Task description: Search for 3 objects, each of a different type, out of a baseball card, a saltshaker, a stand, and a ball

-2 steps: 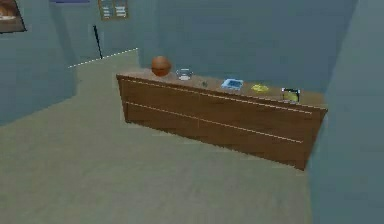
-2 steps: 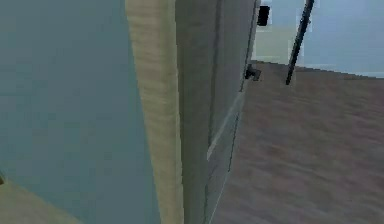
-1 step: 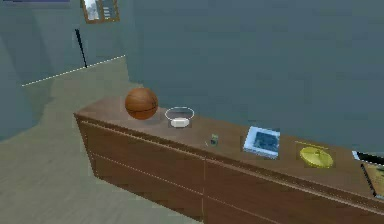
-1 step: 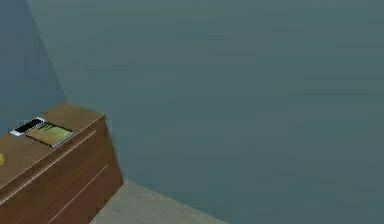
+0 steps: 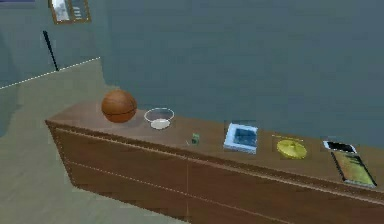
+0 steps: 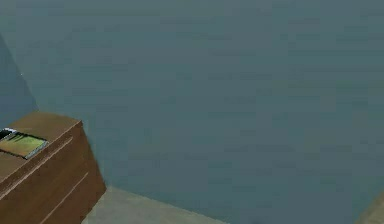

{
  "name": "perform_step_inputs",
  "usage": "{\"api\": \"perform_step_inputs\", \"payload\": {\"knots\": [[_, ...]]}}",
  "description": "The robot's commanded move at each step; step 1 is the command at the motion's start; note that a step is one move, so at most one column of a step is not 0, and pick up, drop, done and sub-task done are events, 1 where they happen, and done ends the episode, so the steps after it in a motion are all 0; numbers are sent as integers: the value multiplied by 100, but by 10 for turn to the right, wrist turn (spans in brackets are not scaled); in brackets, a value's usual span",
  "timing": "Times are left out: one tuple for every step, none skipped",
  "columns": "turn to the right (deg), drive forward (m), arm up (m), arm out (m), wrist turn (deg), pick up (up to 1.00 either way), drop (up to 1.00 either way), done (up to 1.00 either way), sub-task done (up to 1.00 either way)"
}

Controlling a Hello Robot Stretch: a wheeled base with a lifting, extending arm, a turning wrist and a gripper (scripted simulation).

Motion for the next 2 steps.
{"api": "perform_step_inputs", "payload": {"knots": [[0,55,0,0,0,0,0,0,0],[-330,0,0,0,0,0,0,0,0]]}}
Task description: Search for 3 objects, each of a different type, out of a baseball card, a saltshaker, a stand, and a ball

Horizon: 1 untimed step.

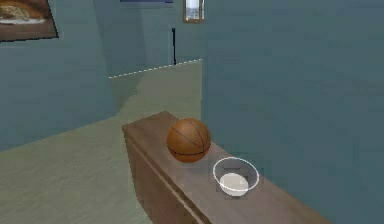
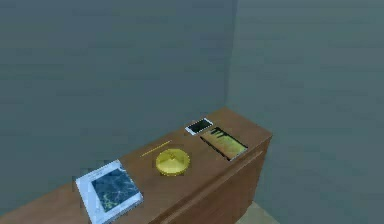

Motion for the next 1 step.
{"api": "perform_step_inputs", "payload": {"knots": [[0,0,0,0,0,0,0,100,0]]}}
